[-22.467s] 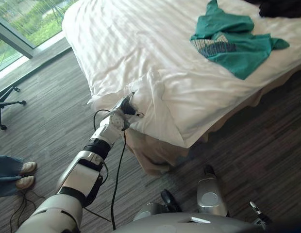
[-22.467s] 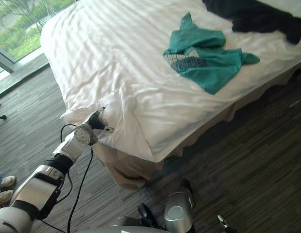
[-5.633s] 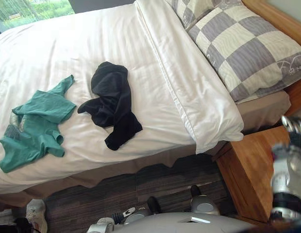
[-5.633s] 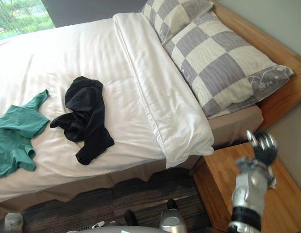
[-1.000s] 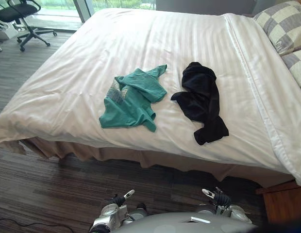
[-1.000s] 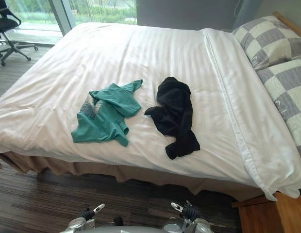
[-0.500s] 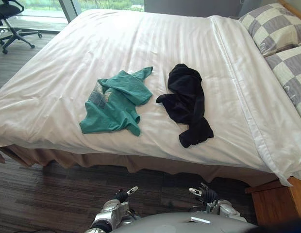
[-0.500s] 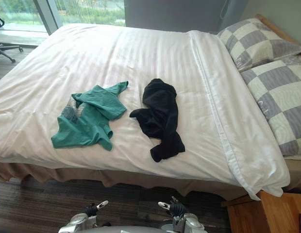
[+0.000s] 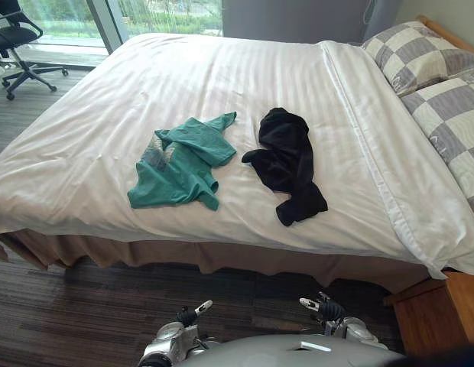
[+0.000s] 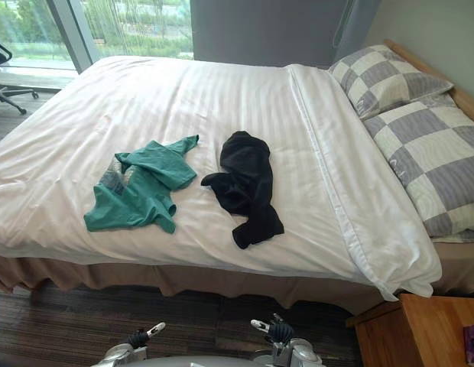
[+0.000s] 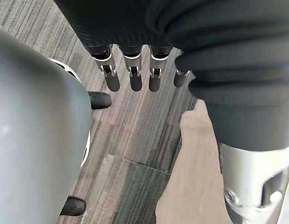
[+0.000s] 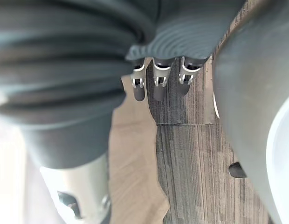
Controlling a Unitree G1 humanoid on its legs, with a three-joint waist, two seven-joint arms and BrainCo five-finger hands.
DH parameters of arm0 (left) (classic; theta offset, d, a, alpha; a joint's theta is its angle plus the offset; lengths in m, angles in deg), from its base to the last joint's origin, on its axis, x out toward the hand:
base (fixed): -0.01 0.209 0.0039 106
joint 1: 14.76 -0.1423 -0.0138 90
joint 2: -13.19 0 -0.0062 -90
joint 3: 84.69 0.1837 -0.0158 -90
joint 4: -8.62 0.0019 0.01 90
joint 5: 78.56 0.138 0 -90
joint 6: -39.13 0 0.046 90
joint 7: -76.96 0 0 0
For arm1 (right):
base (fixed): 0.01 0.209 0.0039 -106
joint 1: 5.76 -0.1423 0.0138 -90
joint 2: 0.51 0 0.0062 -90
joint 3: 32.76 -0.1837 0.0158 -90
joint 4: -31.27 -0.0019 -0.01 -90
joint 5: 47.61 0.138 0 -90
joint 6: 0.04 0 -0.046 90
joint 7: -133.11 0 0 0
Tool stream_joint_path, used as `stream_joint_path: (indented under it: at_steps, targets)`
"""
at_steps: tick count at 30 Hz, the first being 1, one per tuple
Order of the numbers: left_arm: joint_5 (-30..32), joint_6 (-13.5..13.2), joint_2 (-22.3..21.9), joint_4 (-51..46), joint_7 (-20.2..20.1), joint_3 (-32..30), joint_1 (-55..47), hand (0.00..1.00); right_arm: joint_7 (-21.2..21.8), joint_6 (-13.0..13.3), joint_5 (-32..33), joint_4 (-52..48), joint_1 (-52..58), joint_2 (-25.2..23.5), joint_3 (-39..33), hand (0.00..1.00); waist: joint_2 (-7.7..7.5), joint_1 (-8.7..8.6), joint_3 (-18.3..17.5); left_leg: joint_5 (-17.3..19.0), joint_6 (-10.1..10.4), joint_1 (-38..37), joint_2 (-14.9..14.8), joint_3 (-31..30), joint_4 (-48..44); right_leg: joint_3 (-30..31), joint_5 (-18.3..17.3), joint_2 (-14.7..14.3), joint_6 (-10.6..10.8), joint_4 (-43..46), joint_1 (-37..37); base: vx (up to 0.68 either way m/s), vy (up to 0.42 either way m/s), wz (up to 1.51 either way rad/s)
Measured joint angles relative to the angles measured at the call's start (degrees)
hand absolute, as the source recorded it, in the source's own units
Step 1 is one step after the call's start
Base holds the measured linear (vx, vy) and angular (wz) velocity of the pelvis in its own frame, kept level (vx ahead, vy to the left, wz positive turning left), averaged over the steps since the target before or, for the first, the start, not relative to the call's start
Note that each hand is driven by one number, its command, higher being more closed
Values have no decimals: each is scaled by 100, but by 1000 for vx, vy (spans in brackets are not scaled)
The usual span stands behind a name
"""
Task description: Tidy the bed and pick cloth on bed and put in laundry
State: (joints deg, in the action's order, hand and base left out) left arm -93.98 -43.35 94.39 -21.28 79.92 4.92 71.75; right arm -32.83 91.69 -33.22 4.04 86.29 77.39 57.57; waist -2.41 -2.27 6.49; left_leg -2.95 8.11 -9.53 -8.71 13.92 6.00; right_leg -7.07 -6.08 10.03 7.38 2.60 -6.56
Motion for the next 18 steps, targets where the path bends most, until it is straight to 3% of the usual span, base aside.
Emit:
stream_joint_path:
  at_steps: [6,8,12,15,17,18]
  targets:
    - [136,42,-29,-23,-12,20,25,0,184,-5,-4,28,-9,50,-209,0,68,5,-39,158,-13,103,20,118,-180,97,6,21,18,-6,76,131,25,-9]
    - [78,-89,-35,-40,-12,1,75,0,149,67,-12,6,-53,88,-200,0,73,5,69,503,-78,508,-40,145,-1178,189,-125,107,-2,482,335,97,26,-20]
    - [-147,-199,-71,-42,-13,35,29,0,-39,47,-11,1,-75,195,-229,0,122,3,90,438,-126,517,-104,138,-1551,326,-257,128,-67,1052,542,72,-33,-22]
    - [-389,-349,0,-32,-12,41,63,0,-64,-19,-11,13,-50,211,-521,0,-4,-26,132,238,-3,794,-70,75,-1849,377,-348,398,-82,1174,758,6,-68,-9]
    - [-494,-378,-23,-25,-12,67,63,0,-67,-28,-13,15,-10,284,-581,0,84,-42,140,402,-73,857,-180,132,-2067,346,-349,408,-81,1169,758,-34,-34,-10]
    - [-581,-422,-48,-22,-12,213,43,0,-66,-13,-25,13,56,375,-639,0,169,-73,102,510,-9,830,-323,149,-2112,239,-382,417,-13,1169,748,-62,19,0]
